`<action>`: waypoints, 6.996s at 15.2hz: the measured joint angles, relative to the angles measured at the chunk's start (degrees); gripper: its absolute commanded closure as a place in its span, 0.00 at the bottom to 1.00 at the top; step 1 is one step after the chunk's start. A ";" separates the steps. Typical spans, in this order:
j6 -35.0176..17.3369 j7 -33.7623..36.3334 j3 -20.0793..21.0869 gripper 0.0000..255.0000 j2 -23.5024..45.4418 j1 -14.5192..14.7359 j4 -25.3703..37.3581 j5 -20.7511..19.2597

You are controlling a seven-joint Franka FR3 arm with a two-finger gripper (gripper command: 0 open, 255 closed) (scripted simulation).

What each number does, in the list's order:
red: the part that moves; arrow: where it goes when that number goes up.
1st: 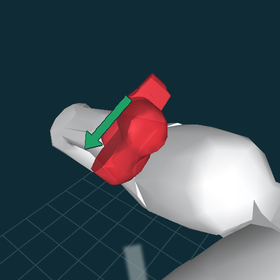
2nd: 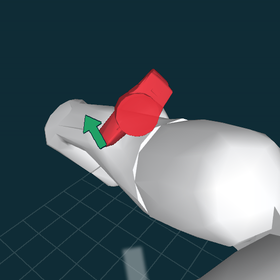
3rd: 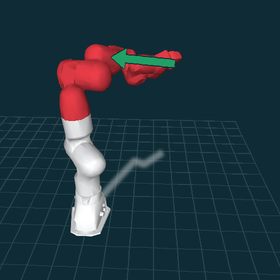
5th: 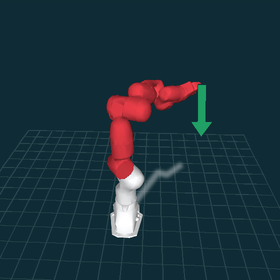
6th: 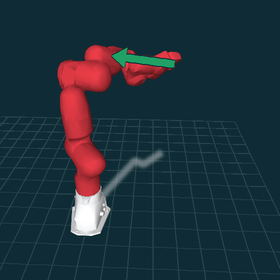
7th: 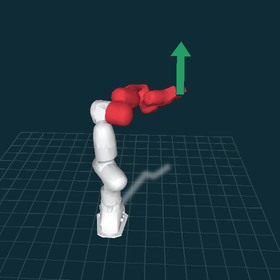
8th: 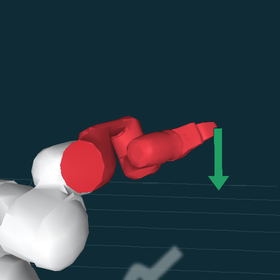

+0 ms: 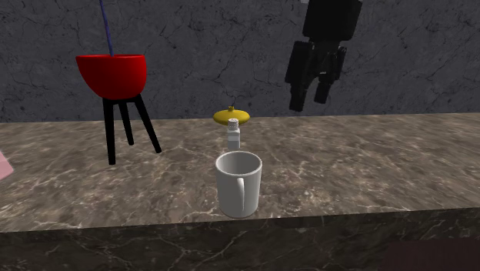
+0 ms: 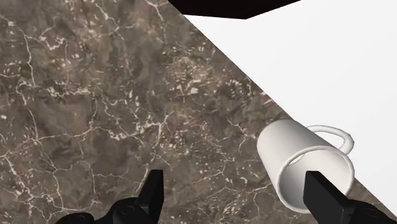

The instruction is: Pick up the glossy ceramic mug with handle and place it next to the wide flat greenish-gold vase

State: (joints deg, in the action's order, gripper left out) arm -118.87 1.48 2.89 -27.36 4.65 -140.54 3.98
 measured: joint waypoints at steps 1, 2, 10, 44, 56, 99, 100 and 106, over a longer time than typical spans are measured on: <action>-1.58 0.38 0.47 0.00 1.63 0.31 0.10 0.25; -3.71 0.71 0.93 0.00 3.62 0.58 -0.02 0.46; -15.07 4.61 4.84 0.00 18.01 2.81 3.55 1.01; -15.48 5.13 5.14 1.00 19.92 2.94 5.19 0.78; -6.10 5.33 4.86 1.00 15.69 2.90 10.35 0.87; 16.50 -25.68 -10.59 1.00 52.46 -14.54 67.08 4.92; 15.83 -25.76 -10.57 1.00 52.64 -14.53 66.59 4.96; 11.28 -26.27 -10.51 1.00 52.61 -14.34 61.98 5.11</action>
State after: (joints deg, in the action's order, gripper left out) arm -107.60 -24.80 -7.62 25.25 -9.69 -78.56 9.09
